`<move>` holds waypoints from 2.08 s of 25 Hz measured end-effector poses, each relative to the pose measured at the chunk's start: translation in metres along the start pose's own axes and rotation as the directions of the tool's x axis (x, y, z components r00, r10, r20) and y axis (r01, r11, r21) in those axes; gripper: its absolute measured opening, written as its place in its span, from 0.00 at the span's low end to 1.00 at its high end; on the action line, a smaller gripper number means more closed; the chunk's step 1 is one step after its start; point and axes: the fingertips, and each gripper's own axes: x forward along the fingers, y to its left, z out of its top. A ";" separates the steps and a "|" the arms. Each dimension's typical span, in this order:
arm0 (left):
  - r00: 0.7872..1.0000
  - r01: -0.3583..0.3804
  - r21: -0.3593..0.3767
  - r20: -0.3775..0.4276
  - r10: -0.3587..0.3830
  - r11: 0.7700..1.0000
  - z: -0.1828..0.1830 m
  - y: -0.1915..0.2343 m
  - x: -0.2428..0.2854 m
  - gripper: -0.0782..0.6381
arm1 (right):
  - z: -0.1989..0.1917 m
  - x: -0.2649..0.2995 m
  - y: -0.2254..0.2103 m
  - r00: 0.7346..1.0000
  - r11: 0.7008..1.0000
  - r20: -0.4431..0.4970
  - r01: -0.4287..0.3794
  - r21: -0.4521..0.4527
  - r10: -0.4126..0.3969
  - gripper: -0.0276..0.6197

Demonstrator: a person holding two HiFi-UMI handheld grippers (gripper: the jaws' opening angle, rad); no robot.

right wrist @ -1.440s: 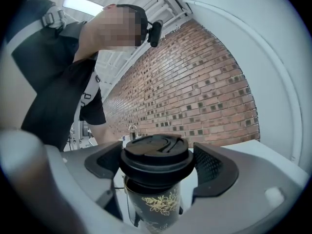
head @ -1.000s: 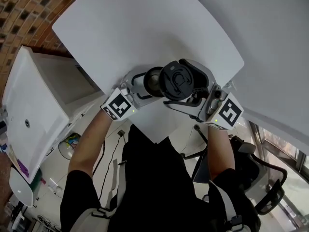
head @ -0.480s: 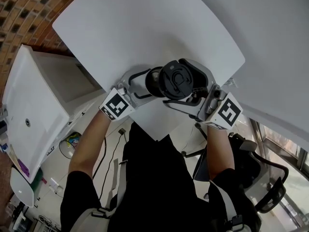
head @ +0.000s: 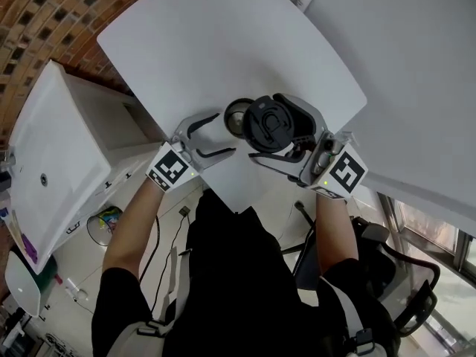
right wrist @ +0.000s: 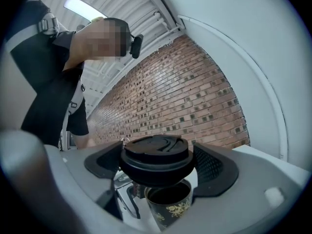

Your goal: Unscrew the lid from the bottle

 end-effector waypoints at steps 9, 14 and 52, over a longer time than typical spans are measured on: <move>1.000 -0.028 -0.021 0.011 0.028 0.999 0.042 -0.023 -0.036 0.64 | 0.054 -0.009 0.046 0.999 0.997 0.046 -0.024 -0.076 0.028 0.74; 0.996 -0.005 -0.047 0.085 0.009 0.999 0.063 -0.035 -0.067 0.64 | 0.060 0.005 0.070 0.998 0.994 0.064 0.003 -0.109 0.004 0.74; 0.921 -0.090 -0.001 0.381 0.083 0.996 0.149 -0.246 -0.333 0.14 | 0.062 -0.147 0.415 0.835 0.862 0.211 0.489 0.137 -0.507 0.74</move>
